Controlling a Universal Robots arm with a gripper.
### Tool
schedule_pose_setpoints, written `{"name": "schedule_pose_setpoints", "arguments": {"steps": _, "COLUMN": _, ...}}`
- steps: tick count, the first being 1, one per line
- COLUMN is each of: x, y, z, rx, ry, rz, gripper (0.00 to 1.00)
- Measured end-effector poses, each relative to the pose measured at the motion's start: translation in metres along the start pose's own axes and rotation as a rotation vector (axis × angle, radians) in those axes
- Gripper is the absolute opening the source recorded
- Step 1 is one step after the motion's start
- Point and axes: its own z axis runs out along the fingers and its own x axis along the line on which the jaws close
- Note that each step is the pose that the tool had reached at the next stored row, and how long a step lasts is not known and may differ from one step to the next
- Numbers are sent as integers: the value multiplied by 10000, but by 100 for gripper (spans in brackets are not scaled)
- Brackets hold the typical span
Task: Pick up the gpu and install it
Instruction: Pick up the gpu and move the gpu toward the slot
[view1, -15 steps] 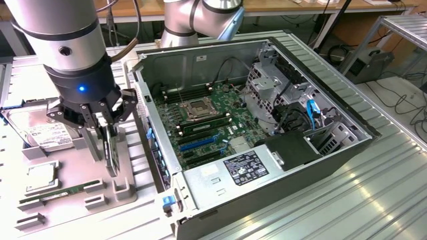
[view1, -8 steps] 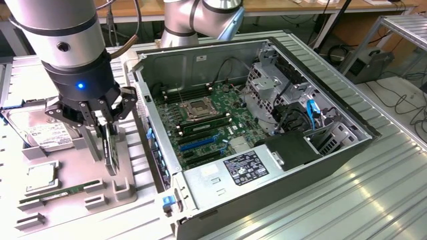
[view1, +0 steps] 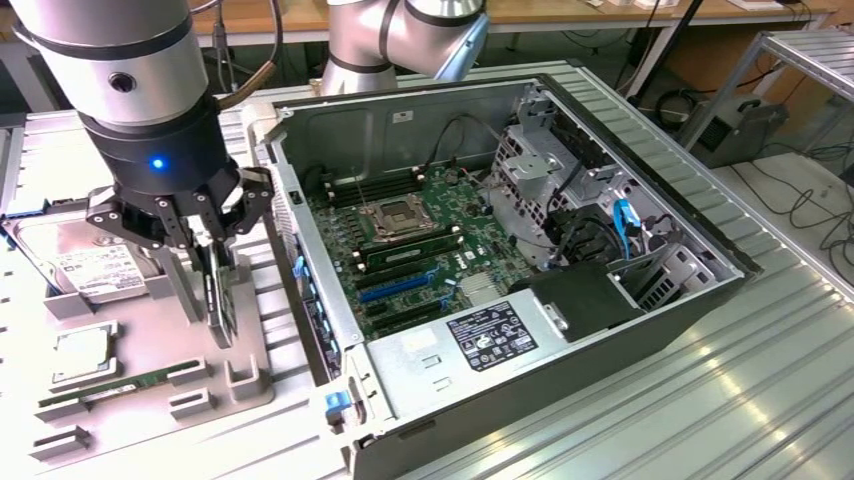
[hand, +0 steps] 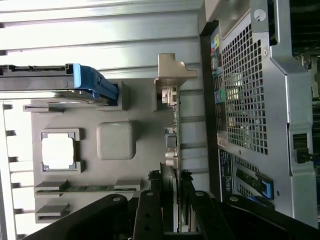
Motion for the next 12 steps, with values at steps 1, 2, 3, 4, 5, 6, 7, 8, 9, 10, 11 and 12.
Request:
{"name": "schedule_pose_setpoints", "arguments": {"steps": 1, "x": 0, "y": 1, "z": -6, "rx": 0, "ry": 0, "rz": 0, "gripper": 27}}
{"name": "schedule_pose_setpoints", "arguments": {"steps": 2, "x": -1, "y": 1, "z": -13, "rx": 0, "ry": 0, "rz": 0, "gripper": 27}}
{"name": "schedule_pose_setpoints", "arguments": {"steps": 3, "x": 0, "y": 1, "z": -19, "rx": 0, "ry": 0, "rz": 0, "gripper": 27}}
{"name": "schedule_pose_setpoints", "arguments": {"steps": 4, "x": -1, "y": 1, "z": -26, "rx": 0, "ry": 0, "rz": 0, "gripper": 27}}
{"name": "schedule_pose_setpoints", "arguments": {"steps": 5, "x": -1, "y": 1, "z": -31, "rx": 0, "ry": -1, "rz": 0, "gripper": 27}}
{"name": "schedule_pose_setpoints", "arguments": {"steps": 6, "x": -1, "y": 2, "z": -38, "rx": -1, "ry": -1, "rz": 0, "gripper": 27}}
{"name": "schedule_pose_setpoints", "arguments": {"steps": 7, "x": -1, "y": 2, "z": -45, "rx": 0, "ry": 0, "rz": 0, "gripper": 27}}
{"name": "schedule_pose_setpoints", "arguments": {"steps": 8, "x": -1, "y": 2, "z": -50, "rx": 0, "ry": -1, "rz": 0, "gripper": 27}}
{"name": "schedule_pose_setpoints", "arguments": {"steps": 9, "x": -1, "y": 2, "z": -57, "rx": 0, "ry": -1, "rz": 0, "gripper": 27}}
{"name": "schedule_pose_setpoints", "arguments": {"steps": 10, "x": -2, "y": 3, "z": -63, "rx": 0, "ry": 0, "rz": 0, "gripper": 27}}
{"name": "schedule_pose_setpoints", "arguments": {"steps": 11, "x": -2, "y": 3, "z": -70, "rx": 0, "ry": 0, "rz": 0, "gripper": 27}}
{"name": "schedule_pose_setpoints", "arguments": {"steps": 12, "x": -2, "y": 3, "z": -75, "rx": 0, "ry": 0, "rz": 0, "gripper": 27}}
